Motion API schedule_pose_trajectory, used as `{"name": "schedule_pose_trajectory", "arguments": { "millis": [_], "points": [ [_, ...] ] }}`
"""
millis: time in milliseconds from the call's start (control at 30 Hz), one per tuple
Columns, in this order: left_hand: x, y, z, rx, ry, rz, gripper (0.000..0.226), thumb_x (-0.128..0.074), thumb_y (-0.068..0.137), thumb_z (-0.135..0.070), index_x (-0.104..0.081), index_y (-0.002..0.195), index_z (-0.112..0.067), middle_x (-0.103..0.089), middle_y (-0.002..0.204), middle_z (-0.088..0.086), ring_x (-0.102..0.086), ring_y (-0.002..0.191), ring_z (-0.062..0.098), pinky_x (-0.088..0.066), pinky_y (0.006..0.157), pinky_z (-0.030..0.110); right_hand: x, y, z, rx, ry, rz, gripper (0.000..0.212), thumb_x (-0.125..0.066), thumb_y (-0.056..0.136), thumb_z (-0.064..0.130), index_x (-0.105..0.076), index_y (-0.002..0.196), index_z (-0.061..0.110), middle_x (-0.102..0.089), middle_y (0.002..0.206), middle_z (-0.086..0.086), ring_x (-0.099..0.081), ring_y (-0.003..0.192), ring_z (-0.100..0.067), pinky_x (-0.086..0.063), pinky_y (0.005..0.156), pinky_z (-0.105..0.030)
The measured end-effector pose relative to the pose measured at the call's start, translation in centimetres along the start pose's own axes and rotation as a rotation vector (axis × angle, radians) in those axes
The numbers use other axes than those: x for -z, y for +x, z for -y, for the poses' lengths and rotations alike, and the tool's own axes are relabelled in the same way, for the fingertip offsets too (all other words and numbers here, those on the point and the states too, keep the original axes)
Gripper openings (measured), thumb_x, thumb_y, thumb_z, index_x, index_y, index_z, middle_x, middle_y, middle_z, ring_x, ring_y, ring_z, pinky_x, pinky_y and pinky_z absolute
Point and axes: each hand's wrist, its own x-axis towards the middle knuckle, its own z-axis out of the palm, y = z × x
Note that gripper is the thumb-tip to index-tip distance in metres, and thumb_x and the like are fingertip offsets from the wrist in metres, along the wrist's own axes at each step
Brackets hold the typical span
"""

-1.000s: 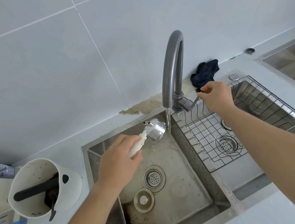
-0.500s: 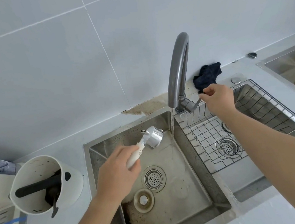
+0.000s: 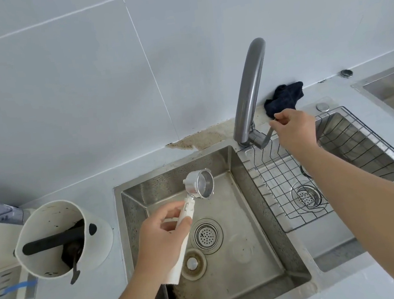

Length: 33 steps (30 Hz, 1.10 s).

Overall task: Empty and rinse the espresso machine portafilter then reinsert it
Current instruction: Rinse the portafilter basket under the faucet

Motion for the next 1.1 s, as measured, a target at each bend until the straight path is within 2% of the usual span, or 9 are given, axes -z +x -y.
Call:
{"name": "schedule_pose_trajectory", "arguments": {
  "millis": [133,300,500,633,767,833,933,1033,1100],
  "points": [
    [-0.4,-0.5,-0.6,0.112,-0.144,0.032,0.032,-0.073,0.079,-0.002,-0.075,0.097,-0.029,-0.074,0.091,0.001,-0.071,0.061,0.016,-0.051,0.043,0.026,-0.3,-0.6,-0.1,-0.015,0.040,-0.005,0.027,-0.060,0.095,0.021,-0.068,0.119,0.009,-0.071,0.099,-0.004,-0.064,0.086,-0.020,-0.053,0.079,-0.033],
    [-0.3,-0.6,-1.0,0.166,-0.215,0.034,0.033,-0.072,0.079,-0.003,-0.077,0.096,-0.030,-0.076,0.089,0.002,-0.073,0.072,0.037,-0.053,0.048,0.032,-0.5,-1.2,0.0,-0.017,0.025,0.015,0.033,-0.054,0.099,0.023,-0.062,0.128,0.010,-0.073,0.104,-0.010,-0.064,0.082,-0.024,-0.056,0.078,-0.038],
    [0.0,-1.6,-1.1,0.182,-0.241,0.032,0.034,-0.072,0.079,-0.002,-0.078,0.093,-0.033,-0.075,0.090,0.004,-0.073,0.074,0.038,-0.054,0.050,0.033,0.0,-2.1,-0.3,-0.088,0.082,0.098,0.048,-0.043,0.098,0.009,-0.049,0.144,0.021,-0.064,0.129,-0.005,-0.054,0.058,-0.016,-0.048,0.050,-0.028],
    [0.2,-2.5,-1.0,0.222,-0.282,0.035,0.033,-0.072,0.080,-0.001,-0.078,0.094,-0.030,-0.074,0.095,0.007,-0.073,0.071,0.036,-0.053,0.046,0.031,1.0,-1.9,-0.4,-0.177,0.194,0.189,0.055,-0.044,0.096,0.003,-0.048,0.145,0.027,-0.056,0.140,-0.001,-0.048,0.054,-0.011,-0.040,0.045,-0.023],
    [0.6,-3.3,-1.6,0.245,-0.335,0.043,0.031,-0.068,0.083,0.001,-0.074,0.105,-0.020,-0.073,0.096,0.011,-0.073,0.064,0.022,-0.050,0.040,0.027,1.9,-2.6,-0.2,-0.173,0.191,0.167,0.056,-0.044,0.090,0.007,-0.053,0.140,0.031,-0.032,0.160,0.009,-0.054,0.082,-0.016,-0.039,0.048,-0.023],
    [0.7,-3.6,-2.0,0.257,-0.367,0.053,0.029,-0.067,0.085,0.000,-0.073,0.107,-0.019,-0.075,0.089,0.008,-0.073,0.064,0.022,-0.049,0.038,0.027,2.2,-3.9,0.0,-0.204,0.246,0.088,0.055,-0.048,0.086,0.014,-0.056,0.135,0.035,-0.047,0.149,0.005,-0.049,0.078,-0.013,-0.040,0.052,-0.025],
    [0.9,-3.9,-2.1,0.278,-0.425,0.053,0.026,-0.067,0.086,-0.003,-0.072,0.106,-0.018,-0.075,0.090,0.010,-0.074,0.067,0.021,-0.049,0.038,0.027,2.5,-8.3,0.8,-0.281,0.405,0.104,0.039,-0.054,0.090,0.014,-0.063,0.125,0.027,-0.065,0.100,0.006,-0.049,0.062,-0.014,-0.050,0.060,-0.034],
    [1.2,-4.1,-2.1,0.287,-0.458,0.067,0.027,-0.067,0.087,-0.007,-0.072,0.109,-0.022,-0.076,0.090,0.013,-0.073,0.068,0.021,-0.051,0.042,0.028,0.6,-15.3,1.4,-0.356,0.509,0.336,0.013,-0.060,0.092,0.011,-0.072,0.096,0.014,-0.072,0.093,-0.004,-0.064,0.079,-0.023,-0.057,0.084,-0.044],
    [1.1,-4.1,-2.1,0.289,-0.451,0.064,0.028,-0.067,0.087,-0.011,-0.072,0.109,-0.027,-0.076,0.089,0.013,-0.070,0.067,0.024,-0.053,0.048,0.030,-1.2,-20.1,1.7,-0.408,0.559,0.535,0.014,-0.063,0.092,0.011,-0.073,0.083,0.008,-0.071,0.084,-0.016,-0.064,0.070,-0.022,-0.057,0.071,-0.038]
  ]
}}
